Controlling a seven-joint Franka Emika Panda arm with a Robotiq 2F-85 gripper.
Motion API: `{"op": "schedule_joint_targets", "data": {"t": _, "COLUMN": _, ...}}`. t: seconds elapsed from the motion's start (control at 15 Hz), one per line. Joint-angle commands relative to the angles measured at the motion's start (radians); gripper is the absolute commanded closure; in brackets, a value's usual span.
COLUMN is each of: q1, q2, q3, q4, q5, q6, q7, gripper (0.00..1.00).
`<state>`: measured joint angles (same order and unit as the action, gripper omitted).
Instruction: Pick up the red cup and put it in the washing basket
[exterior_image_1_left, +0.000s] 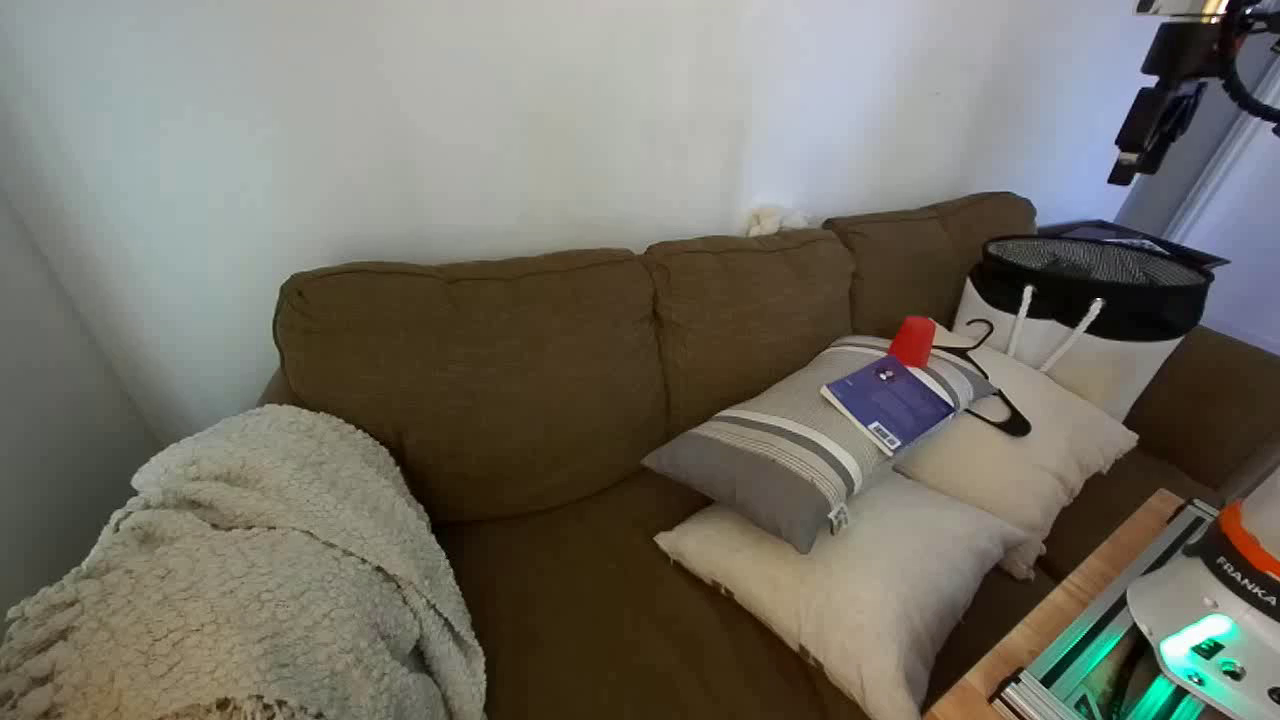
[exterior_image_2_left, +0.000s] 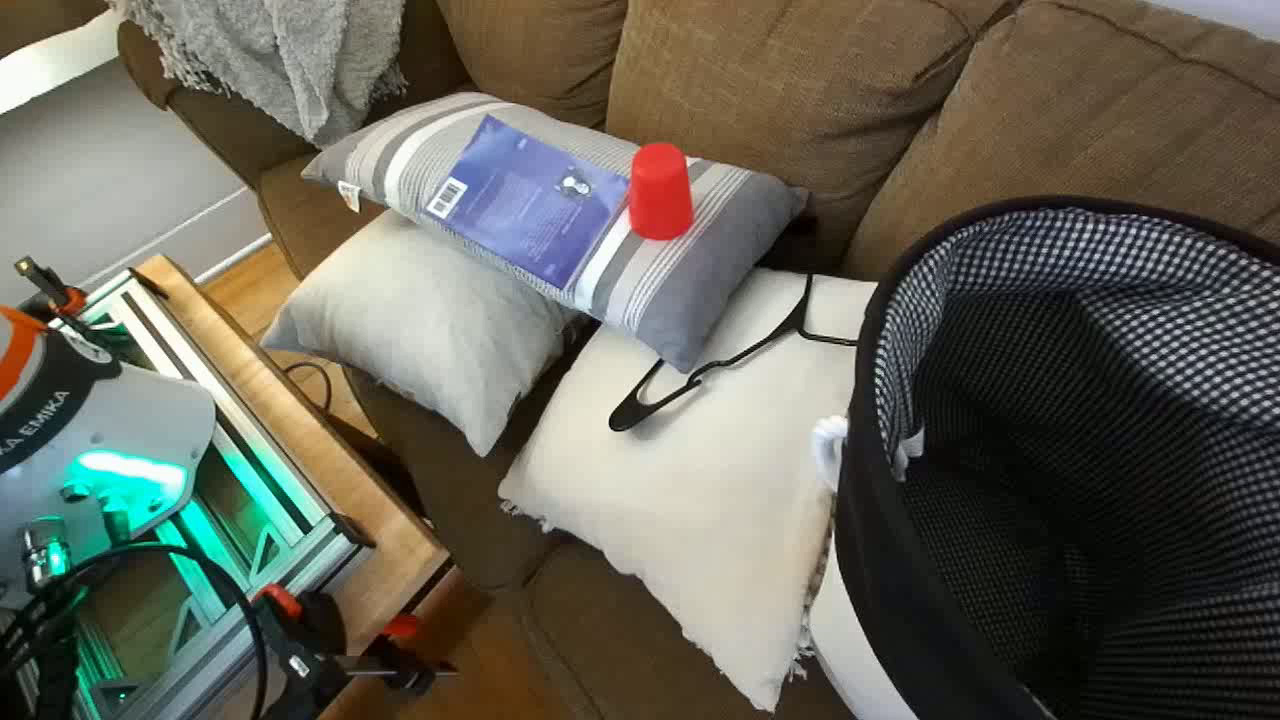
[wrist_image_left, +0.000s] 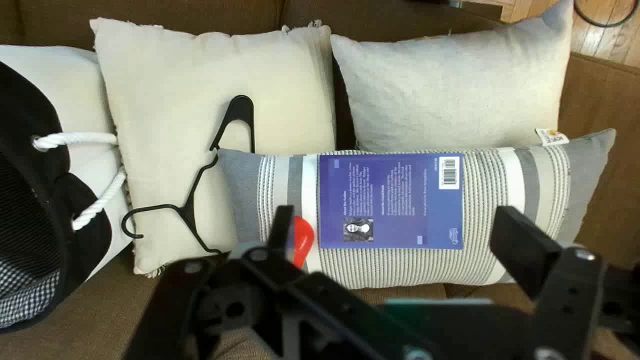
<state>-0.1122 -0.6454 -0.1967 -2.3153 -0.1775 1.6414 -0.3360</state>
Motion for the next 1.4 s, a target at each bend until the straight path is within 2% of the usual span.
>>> {"op": "schedule_joint_targets", "data": {"t": 0.0, "q1": 0.01, "q2": 0.0, "q3": -0.007, "q4": 0.003, "q5": -0.004, "q6": -0.004, "q7": 0.004, "gripper": 0.0}}
{"op": "schedule_joint_targets", "data": {"t": 0.73, "q1": 0.009, "q2": 0.023, "q3": -0.016, "q4": 0.005, "q5": -0.004, "q6": 0.021, "q7": 0.004, "gripper": 0.0}}
{"op": "schedule_joint_targets", "data": {"t": 0.8, "q1": 0.003, "q2": 0.044, "q3": -0.028, "q4": 0.003, "q5": -0.005, "q6": 0.068, "q7": 0.01, "gripper": 0.0}}
{"op": "schedule_joint_targets", "data": {"t": 1.07, "q1": -0.032, "q2": 0.178, "q3": -0.059, "q4": -0.004, "q5": -0.083, "q6": 0.374, "q7": 0.008, "gripper": 0.0}}
{"op": "schedule_joint_targets", "data": {"t": 1.33, "q1": -0.061, "q2": 0.402, "q3": -0.094, "q4": 0.008, "q5": -0.056, "q6": 0.54, "q7": 0.018, "gripper": 0.0}}
